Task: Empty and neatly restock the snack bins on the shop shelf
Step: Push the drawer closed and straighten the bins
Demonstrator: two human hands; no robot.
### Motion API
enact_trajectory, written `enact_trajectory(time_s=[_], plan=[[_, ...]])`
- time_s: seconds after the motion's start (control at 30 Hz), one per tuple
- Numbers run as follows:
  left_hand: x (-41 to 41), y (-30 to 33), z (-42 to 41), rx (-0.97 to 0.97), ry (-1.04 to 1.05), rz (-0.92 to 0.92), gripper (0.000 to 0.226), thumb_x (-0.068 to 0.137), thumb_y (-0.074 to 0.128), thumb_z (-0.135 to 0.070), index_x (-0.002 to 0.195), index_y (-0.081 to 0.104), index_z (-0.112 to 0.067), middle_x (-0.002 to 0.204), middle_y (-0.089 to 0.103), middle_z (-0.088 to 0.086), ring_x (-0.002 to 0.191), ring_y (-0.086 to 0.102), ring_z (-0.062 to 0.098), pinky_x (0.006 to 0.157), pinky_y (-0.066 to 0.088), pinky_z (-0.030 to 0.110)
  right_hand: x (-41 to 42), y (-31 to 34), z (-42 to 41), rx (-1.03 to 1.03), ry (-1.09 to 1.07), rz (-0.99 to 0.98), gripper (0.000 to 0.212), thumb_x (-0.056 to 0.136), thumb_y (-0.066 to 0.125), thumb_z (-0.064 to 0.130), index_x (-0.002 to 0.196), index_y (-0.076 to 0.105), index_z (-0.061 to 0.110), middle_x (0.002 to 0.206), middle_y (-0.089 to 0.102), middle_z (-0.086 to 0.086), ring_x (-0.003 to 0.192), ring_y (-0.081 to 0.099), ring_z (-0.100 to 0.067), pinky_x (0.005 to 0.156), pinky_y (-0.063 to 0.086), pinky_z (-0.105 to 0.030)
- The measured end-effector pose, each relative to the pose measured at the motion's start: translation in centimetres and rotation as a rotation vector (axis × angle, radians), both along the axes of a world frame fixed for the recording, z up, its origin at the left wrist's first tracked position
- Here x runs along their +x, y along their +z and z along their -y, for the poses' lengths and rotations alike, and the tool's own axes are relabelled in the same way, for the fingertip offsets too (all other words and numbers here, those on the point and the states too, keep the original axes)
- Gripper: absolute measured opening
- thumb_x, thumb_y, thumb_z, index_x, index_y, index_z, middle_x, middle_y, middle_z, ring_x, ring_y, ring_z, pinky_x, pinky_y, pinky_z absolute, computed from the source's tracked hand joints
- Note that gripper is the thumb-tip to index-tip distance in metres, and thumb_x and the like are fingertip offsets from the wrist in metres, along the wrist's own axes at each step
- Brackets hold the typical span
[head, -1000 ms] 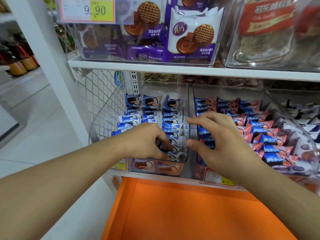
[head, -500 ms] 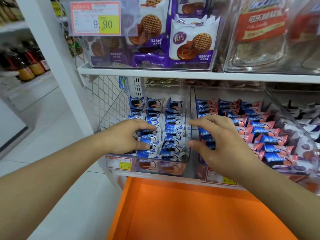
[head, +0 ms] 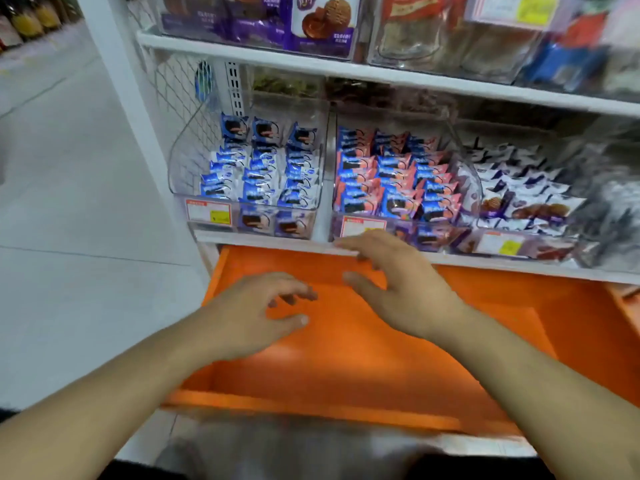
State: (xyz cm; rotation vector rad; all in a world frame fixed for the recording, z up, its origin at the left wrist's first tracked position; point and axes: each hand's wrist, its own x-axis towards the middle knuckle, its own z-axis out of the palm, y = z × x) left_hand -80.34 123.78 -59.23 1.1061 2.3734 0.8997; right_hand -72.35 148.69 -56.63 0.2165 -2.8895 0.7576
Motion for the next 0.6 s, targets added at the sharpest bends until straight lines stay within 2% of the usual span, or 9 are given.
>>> enact_trajectory(time_s=[0.07, 0.1, 0.13, 0.2, 0.3, 0.37, 0.47, 0.53, 0.6], plan=[[3.3, -2.3, 0.5, -0.129, -0.088, 0.02, 0.038, 0.094, 0.073, -0.041, 0.131, 0.067, -0.037, 0.124, 0.063, -0.023, 0.113, 0.057, -0.006, 0.095, 0.036, 0.002, 4.2, -2.8, 1.2, 0.059, 0.068, 0.209, 0.028, 0.102, 0.059, 0.037, 0.127, 0.07, 0.028, 0.113, 0.071, 0.009, 0.095, 0.061, -0.007, 0.09, 0.052, -0.027], [4.8, -3.4, 0.8, -0.208, -0.119, 0.031, 0.041, 0.095, 0.071, -0.045, 0.134, 0.065, -0.038, 0.127, 0.061, -0.023, 0.117, 0.055, -0.006, 0.094, 0.031, -0.002, 6.1, -4.0, 1.6, 0.1, 0.084, 0.348, 0.028, 0.102, 0.058, 0.038, 0.126, 0.07, 0.029, 0.114, 0.072, 0.008, 0.098, 0.063, -0.01, 0.091, 0.053, -0.035], [6.1, -4.6, 1.2, -0.274, -0.141, 0.049, 0.043, 0.095, 0.07, -0.049, 0.136, 0.064, -0.04, 0.131, 0.061, -0.023, 0.12, 0.055, -0.005, 0.096, 0.031, -0.001, 8.1, -5.0, 2.1, 0.139, 0.096, 0.486, 0.03, 0.102, 0.059, 0.038, 0.13, 0.068, 0.031, 0.118, 0.072, 0.008, 0.103, 0.064, -0.013, 0.095, 0.053, -0.037], [8.0, -6.2, 1.8, -0.341, -0.157, 0.092, 0.045, 0.094, 0.07, -0.052, 0.137, 0.061, -0.047, 0.136, 0.061, -0.024, 0.127, 0.056, -0.002, 0.104, 0.039, 0.01, 11.1, -6.2, 2.3, 0.212, 0.114, 0.663, 0.039, 0.098, 0.062, 0.036, 0.137, 0.062, 0.032, 0.128, 0.07, 0.003, 0.117, 0.062, -0.02, 0.102, 0.05, -0.035], [9.3, -7.2, 2.5, -0.373, -0.108, 0.083, 0.045, 0.096, 0.071, -0.038, 0.139, 0.061, -0.045, 0.136, 0.057, -0.029, 0.13, 0.053, 0.0, 0.104, 0.036, 0.01, 13.4, -6.6, 1.6, 0.3, 0.078, 0.696, 0.048, 0.092, 0.062, 0.022, 0.138, 0.058, 0.034, 0.129, 0.069, -0.001, 0.123, 0.061, -0.027, 0.095, 0.05, -0.034], [9.3, -7.5, 2.6, -0.358, -0.049, 0.074, 0.045, 0.094, 0.073, -0.037, 0.134, 0.062, -0.054, 0.137, 0.061, -0.026, 0.129, 0.055, 0.003, 0.109, 0.04, 0.019, 13.6, -6.4, 0.9, 0.318, 0.019, 0.692, 0.047, 0.092, 0.065, 0.018, 0.134, 0.062, 0.039, 0.127, 0.07, 0.004, 0.124, 0.06, -0.024, 0.089, 0.047, -0.031], [8.9, -7.6, 2.6, -0.343, -0.023, 0.095, 0.046, 0.092, 0.074, -0.039, 0.129, 0.059, -0.063, 0.134, 0.064, -0.028, 0.126, 0.058, 0.001, 0.109, 0.047, 0.029, 13.1, -6.4, 0.3, 0.285, -0.02, 0.693, 0.045, 0.094, 0.069, 0.019, 0.133, 0.065, 0.042, 0.129, 0.069, 0.011, 0.124, 0.058, -0.018, 0.086, 0.043, -0.029], [8.3, -7.6, 2.3, -0.328, -0.011, 0.074, 0.045, 0.094, 0.073, -0.039, 0.131, 0.059, -0.062, 0.137, 0.062, -0.027, 0.129, 0.057, 0.003, 0.111, 0.046, 0.029, 12.7, -6.6, 0.0, 0.274, -0.045, 0.675, 0.046, 0.096, 0.066, 0.019, 0.136, 0.063, 0.042, 0.131, 0.068, 0.012, 0.125, 0.058, -0.017, 0.088, 0.044, -0.029], [7.5, -7.5, 1.7, -0.294, -0.007, 0.043, 0.043, 0.097, 0.07, -0.036, 0.133, 0.061, -0.058, 0.139, 0.062, -0.026, 0.13, 0.056, 0.005, 0.11, 0.044, 0.026, 12.0, -6.8, -0.6, 0.274, -0.075, 0.655, 0.044, 0.099, 0.061, 0.019, 0.137, 0.063, 0.041, 0.129, 0.07, 0.011, 0.124, 0.059, -0.019, 0.096, 0.05, -0.035]])
